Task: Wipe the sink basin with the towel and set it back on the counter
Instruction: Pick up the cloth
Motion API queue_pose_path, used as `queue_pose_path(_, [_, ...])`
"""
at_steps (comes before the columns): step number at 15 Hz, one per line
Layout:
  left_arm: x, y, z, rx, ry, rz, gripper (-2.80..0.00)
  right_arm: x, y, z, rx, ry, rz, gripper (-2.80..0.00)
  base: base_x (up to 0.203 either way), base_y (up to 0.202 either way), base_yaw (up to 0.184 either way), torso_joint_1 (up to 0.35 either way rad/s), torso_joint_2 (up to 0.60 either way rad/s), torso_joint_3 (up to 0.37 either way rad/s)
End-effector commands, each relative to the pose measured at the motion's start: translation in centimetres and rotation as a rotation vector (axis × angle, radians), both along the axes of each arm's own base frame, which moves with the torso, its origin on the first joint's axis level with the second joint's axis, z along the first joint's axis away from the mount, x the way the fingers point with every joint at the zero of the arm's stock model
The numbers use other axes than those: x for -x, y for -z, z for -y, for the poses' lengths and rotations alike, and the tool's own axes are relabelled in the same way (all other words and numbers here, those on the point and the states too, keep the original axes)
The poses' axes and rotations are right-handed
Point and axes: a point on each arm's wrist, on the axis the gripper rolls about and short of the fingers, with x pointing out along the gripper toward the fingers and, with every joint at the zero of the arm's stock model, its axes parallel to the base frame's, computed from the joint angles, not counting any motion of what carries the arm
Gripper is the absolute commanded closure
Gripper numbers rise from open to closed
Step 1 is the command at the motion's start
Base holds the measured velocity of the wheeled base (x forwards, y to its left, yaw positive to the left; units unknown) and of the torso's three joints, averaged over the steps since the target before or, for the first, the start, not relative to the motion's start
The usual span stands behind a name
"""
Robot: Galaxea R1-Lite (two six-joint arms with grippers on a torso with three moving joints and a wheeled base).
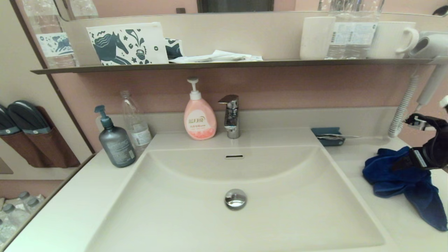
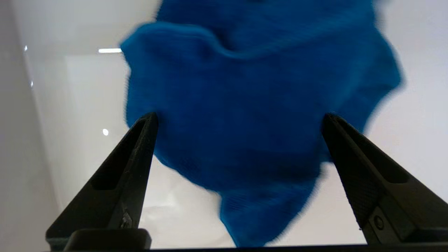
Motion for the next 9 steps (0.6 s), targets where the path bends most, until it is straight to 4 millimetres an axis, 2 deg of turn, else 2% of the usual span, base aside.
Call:
queue_pose_path(1, [0.0,0.0,0.0,0.000,0.000,-0.002,0.00,-1.6,1.6,-0.7,0.025,-0.018,-0.021,-2.80,0.000,0.000,0.000,0.000,0.00,0.000])
queue_pose_path(4, [0.0,0.0,0.0,0.000,0.000,-0.001,0.00,-2.4,2.2,-1.3,0.038,-0.036,-0.005,-2.80,0.000,0.000,0.000,0.000,0.00,0.000])
queue_pose_path(5, [0.0,0.0,0.0,0.000,0.000,-0.003,0.00,-2.4,2.3,-1.5,0.036,-0.040,-0.009,0.00,0.000,0.000,0.000,0.000,0.00,0.000])
queue_pose_path(9, [0.0,0.1,0.0,0.000,0.000,-0.005,0.00,-1.8,3.0,-1.7,0.031,-0.041,-0.045,0.00,0.000,0.000,0.000,0.000,0.00,0.000])
